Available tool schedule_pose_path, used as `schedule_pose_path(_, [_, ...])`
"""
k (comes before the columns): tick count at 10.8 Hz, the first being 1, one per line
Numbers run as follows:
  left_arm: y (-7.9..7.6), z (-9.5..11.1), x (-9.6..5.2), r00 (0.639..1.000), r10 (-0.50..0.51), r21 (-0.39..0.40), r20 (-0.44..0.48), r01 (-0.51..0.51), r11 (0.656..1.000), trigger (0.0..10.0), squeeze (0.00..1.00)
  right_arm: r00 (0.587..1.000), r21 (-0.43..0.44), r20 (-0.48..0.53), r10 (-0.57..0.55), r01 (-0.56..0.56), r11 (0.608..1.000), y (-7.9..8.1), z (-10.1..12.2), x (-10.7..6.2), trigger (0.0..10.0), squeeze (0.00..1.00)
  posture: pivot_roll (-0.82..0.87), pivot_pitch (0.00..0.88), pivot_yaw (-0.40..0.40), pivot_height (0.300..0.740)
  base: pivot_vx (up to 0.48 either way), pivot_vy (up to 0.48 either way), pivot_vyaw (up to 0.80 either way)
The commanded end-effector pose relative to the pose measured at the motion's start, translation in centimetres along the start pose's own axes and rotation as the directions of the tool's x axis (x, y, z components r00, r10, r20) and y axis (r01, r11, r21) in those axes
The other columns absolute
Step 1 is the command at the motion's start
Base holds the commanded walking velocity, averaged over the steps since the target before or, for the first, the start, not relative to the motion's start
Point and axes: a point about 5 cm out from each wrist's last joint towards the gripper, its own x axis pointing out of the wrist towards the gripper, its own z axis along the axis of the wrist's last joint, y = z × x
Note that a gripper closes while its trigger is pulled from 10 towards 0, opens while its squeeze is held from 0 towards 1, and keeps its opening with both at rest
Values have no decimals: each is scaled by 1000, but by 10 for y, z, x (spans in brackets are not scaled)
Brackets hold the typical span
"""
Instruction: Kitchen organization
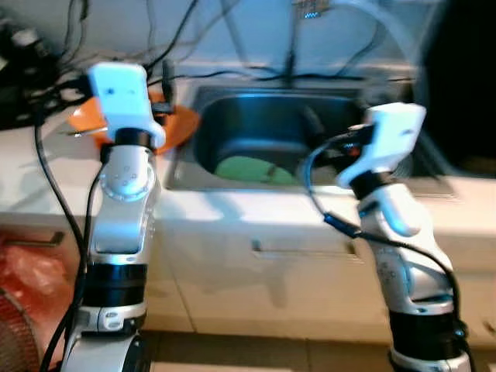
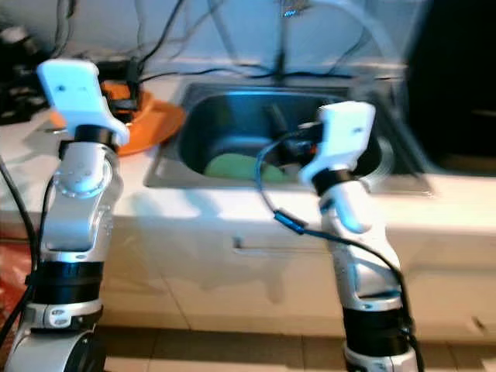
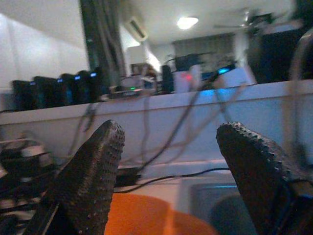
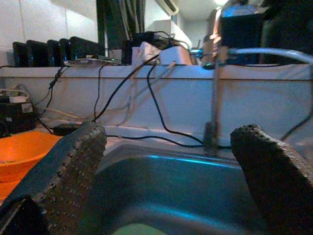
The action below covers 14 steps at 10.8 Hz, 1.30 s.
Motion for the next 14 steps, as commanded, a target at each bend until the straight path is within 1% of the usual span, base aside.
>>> schedule_pose_path(1, [8, 2, 3, 1000, 15, 10, 5, -15, 1000, 10000, 0, 1000, 13, 4, 25, -25, 1000, 8, 0, 2, 10000, 0, -33, 36, 11, 740, 420, 0, 0])
schedule_pose_path(3, [8, 2, 2, 1000, 15, 11, 0, -15, 1000, 10000, 0, 1000, 19, -1, 24, -24, 1000, 8, -2, 1, 10000, 0, -29, 40, 10, 740, 364, 0, 0])
schedule_pose_path(8, [5, -2, -1, 999, 25, 9, -24, -25, 1000, 10000, 0, 1000, 18, -12, 19, -19, 1000, 9, -5, 0, 10000, 0, -26, 45, 12, 740, 0, 0, 0])
schedule_pose_path(10, [11, -8, -1, 997, 54, 49, -58, -51, 997, 10000, 0, 999, 22, -19, 28, -27, 999, 9, -6, -1, 10000, 0, -24, 50, 8, 740, 0, 0, 0])
schedule_pose_path(11, [16, -18, -2, 992, 77, 80, -104, -69, 994, 10000, 0, 999, 23, -23, 36, -35, 999, 10, -6, 0, 10000, 0, -25, 48, 6, 740, 0, 0, 0])
schedule_pose_path(12, [21, -25, -1, 987, 96, 104, -128, -83, 991, 10000, 0, 998, 24, -30, 49, -48, 999, 12, -7, 0, 10000, 0, -25, 46, 6, 740, 0, 0, 0])
schedule_pose_path(13, [33, -38, 1, 974, 129, 148, -185, -102, 984, 10000, 0, 994, 36, -61, 94, -92, 995, 18, -12, -1, 10000, 0, -25, 48, 2, 740, 0, 0, 0])
schedule_pose_path(14, [39, -44, 1, 966, 147, 162, -212, -114, 980, 10000, 0, 989, 50, -79, 128, -124, 991, 22, -14, -2, 10000, 0, -25, 51, 0, 740, 0, 0, 0])
